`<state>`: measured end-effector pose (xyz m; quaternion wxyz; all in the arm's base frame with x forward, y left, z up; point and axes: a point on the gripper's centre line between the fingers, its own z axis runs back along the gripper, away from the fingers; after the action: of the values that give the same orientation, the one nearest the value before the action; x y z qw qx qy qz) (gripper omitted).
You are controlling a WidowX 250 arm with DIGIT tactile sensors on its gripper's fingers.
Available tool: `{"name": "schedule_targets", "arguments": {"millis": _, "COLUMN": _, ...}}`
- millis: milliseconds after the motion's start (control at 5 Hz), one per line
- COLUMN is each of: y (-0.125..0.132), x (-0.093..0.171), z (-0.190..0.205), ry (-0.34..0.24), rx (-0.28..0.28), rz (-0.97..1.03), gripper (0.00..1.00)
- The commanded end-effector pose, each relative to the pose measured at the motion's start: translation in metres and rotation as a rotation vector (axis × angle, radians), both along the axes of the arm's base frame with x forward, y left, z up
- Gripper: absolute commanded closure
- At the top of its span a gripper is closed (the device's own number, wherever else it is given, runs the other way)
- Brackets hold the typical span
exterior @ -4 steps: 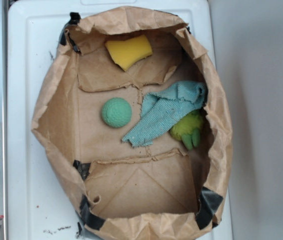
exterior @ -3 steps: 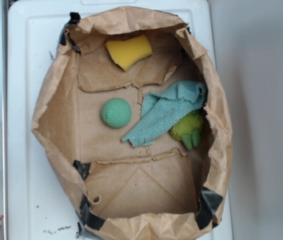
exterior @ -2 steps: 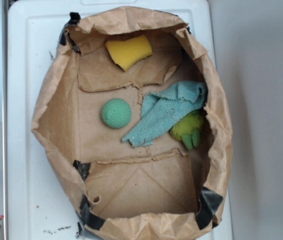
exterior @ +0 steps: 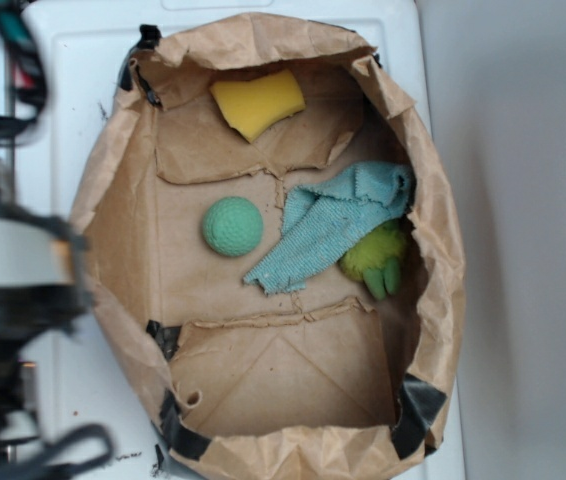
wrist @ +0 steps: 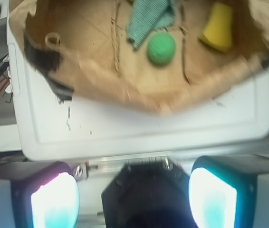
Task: Grab the green sponge.
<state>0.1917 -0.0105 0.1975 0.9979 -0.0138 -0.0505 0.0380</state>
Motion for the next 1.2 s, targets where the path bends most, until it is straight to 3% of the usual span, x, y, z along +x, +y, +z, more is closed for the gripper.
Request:
{"name": "schedule_targets", "arguments": {"millis": 0, "y": 0.038, "x": 0.072, "z": -0.014, "ry": -0.073, "rx": 0.046, "rz": 0.070, "gripper": 0.00}}
{"name": "schedule_targets", "arguments": {"millis": 200, "y": 0.063, "x": 0.088, "z": -0.027, "ry": -0.053, "rx": 0.070, "rz": 0.156, "gripper": 0.00}}
{"name": "schedule_targets", "arguments": {"millis": 600, "y": 0.104, "x": 0.079, "z": -0.053, "ry": -0.026, "rx": 0.130, "rz": 0.313, "gripper": 0.00}}
{"name": "schedule_targets", "arguments": {"millis": 1000, "y": 0.109, "x": 0.075, "z": -0.066, "ry": -0.015, "rx": 0.155, "rz": 0.333, "gripper": 0.00}}
